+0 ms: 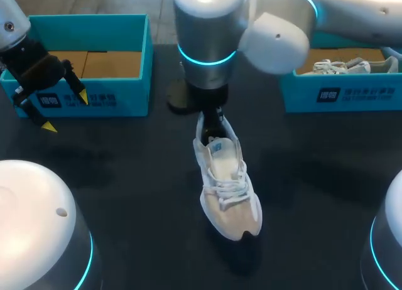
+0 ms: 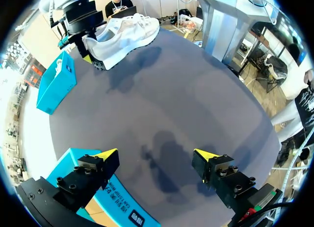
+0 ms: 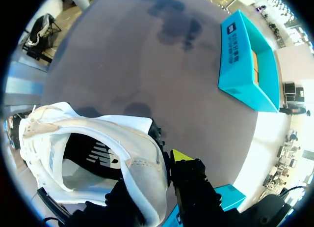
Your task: Take the shoe out of the shoebox, open the shoe tongue, remove and reinsert the insole, then place the shoe into the shoebox
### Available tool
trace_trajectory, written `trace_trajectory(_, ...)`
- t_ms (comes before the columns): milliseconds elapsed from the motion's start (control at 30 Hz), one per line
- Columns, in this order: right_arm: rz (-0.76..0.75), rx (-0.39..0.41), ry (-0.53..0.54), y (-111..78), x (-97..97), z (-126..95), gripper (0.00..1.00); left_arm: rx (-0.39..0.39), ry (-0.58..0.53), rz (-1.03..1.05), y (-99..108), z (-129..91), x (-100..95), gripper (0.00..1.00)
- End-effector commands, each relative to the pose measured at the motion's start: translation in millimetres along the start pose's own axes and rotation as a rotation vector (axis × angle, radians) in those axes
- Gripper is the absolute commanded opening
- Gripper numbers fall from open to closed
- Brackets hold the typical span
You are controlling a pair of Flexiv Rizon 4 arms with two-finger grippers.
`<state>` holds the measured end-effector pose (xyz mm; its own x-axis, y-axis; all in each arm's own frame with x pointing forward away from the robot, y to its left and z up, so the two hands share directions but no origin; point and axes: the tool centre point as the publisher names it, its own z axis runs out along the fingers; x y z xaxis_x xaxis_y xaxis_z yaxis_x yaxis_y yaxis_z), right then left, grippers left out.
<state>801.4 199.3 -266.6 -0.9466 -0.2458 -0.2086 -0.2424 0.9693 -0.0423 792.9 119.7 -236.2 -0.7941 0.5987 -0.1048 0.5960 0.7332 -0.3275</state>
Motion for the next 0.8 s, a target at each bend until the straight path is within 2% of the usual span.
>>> trace_trajectory(33,-0.001,-0.017,-0.003,-4.6,1.5,-0.4,0.00,-0.002,0.001,0.000,0.1,0.2,0.3,1.00)
trace_trajectory(300,0.018,-0.030,-0.010,-6.8,3.1,-3.2,0.00,-0.015,-0.004,-0.006,-1.0,0.4,1.3,1.00)
trace_trajectory(467,0.023,0.025,-0.006,-19.4,-4.9,-9.5,0.00,-0.055,-0.016,-0.073,-0.6,-4.2,3.8,1.00)
trace_trajectory(800,0.010,0.077,0.004,-52.0,-23.6,-17.8,0.00,-0.168,-0.015,-0.311,10.1,-11.1,4.3,1.00)
